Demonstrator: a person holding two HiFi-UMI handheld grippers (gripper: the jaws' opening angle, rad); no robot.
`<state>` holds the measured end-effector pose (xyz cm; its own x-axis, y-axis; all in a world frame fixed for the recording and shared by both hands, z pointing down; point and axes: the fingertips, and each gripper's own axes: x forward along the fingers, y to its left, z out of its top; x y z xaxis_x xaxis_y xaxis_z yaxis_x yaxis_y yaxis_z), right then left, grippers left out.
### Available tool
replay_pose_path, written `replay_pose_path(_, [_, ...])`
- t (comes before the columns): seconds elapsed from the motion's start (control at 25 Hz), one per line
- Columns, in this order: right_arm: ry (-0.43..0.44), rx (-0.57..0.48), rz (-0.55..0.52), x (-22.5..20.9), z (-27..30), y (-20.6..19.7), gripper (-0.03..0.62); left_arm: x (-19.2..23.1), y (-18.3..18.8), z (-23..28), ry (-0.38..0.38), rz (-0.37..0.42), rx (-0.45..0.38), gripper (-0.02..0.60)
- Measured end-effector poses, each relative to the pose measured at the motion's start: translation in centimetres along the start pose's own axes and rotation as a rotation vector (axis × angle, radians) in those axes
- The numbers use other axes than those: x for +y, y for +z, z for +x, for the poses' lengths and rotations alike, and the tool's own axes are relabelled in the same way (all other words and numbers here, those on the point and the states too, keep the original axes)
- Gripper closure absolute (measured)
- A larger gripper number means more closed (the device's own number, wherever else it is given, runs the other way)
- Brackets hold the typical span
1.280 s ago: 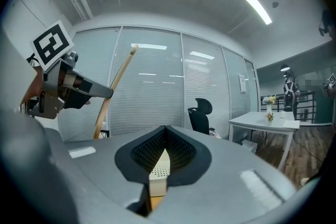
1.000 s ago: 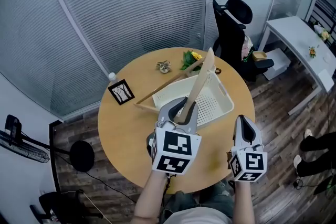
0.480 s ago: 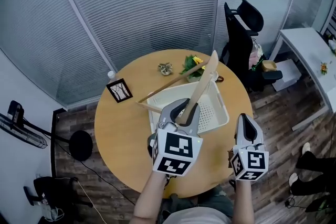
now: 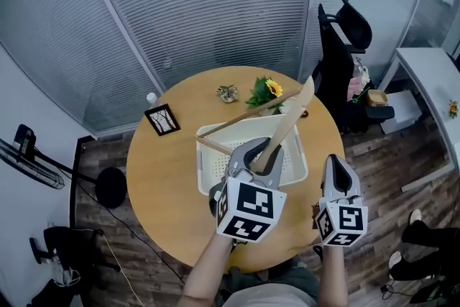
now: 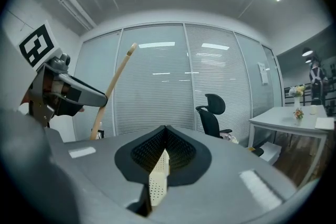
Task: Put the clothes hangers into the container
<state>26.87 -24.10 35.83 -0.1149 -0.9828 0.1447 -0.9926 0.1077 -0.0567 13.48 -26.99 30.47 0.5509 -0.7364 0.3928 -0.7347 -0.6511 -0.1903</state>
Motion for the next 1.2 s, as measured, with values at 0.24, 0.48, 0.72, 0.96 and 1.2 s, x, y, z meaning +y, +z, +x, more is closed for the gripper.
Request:
replay_pose_path(0.24, [0.028, 0.016, 0.002, -1.3, 1.5, -0.5, 0.572, -0.5, -1.1, 2.3, -0.003, -0.01, 0.044, 0.492])
replay_pose_path(0.48, [0.054, 0.04, 0.006, -1.9, 3.0, -1.3, 0.572, -1.3, -3.1, 4.5, -0.028, -0.023, 0.09, 0.492])
replay_pose_path(0.72, [0.064, 0.062, 0.01, -2.2, 4.0, -2.3, 0.572, -1.5, -6.0, 6.4, -0.054, -0.045, 0.167, 0.491])
replay_pose_path(0.96, [0.066, 0.082, 0.021, -2.4, 5.0, -3.2, 0.572, -1.1, -8.4, 7.7, -0.051, -0.075, 0.229, 0.491])
replay_pose_path(1.2, [0.071, 0.095, 0.026, -2.3, 5.8, -3.8, 0.572, -0.3, -10.7, 8.5, -0.044, -0.09, 0.291, 0.491])
